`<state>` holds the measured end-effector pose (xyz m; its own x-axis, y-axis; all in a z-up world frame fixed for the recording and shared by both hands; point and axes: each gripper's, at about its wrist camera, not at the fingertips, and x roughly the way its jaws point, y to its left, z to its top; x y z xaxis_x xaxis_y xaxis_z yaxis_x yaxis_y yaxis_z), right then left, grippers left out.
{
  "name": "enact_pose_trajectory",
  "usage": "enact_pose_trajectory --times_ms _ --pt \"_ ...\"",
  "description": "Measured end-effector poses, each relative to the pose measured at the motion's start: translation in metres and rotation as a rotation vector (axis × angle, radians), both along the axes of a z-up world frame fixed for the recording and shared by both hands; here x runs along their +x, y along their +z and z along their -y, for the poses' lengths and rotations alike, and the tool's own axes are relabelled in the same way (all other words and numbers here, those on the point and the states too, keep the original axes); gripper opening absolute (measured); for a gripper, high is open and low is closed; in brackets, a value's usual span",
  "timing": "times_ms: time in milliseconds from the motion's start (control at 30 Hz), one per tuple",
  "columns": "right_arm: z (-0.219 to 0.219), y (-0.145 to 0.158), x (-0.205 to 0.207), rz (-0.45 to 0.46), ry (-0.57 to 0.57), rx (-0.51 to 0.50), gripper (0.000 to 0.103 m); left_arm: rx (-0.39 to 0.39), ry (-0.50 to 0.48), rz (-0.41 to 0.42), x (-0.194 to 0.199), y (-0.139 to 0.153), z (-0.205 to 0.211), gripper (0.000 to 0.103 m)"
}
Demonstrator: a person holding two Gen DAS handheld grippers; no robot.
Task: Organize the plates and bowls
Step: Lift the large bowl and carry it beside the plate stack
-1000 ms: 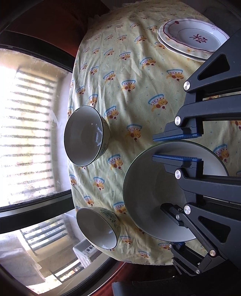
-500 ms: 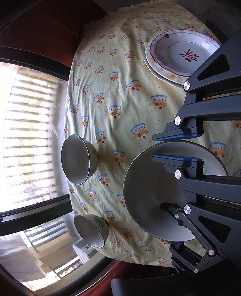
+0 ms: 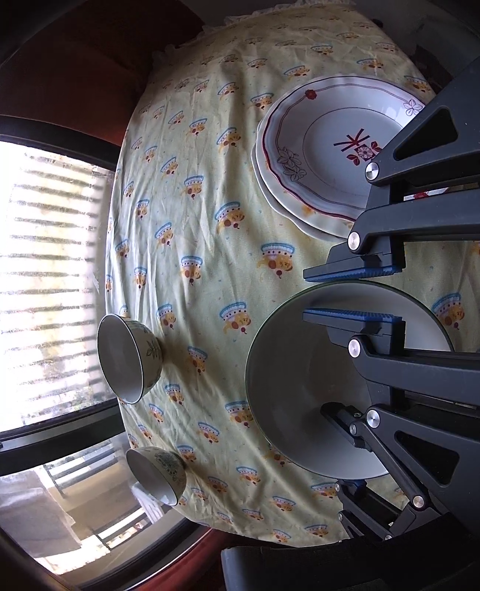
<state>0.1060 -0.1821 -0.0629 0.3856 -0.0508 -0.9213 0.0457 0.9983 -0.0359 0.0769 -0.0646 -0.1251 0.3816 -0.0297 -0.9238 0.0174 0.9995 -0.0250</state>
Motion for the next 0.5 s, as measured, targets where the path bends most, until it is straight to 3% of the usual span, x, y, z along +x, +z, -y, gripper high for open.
enact_pose_trajectory --times_ms 333,500 --pt "0.020 -0.031 -0.012 -0.055 0.037 0.035 0.018 0.035 0.056 0.004 -0.019 -0.019 0.014 0.027" --pt "0.017 -0.029 -0.012 -0.039 0.072 0.034 0.018 0.037 0.091 0.014 -0.018 -0.016 0.009 0.027"
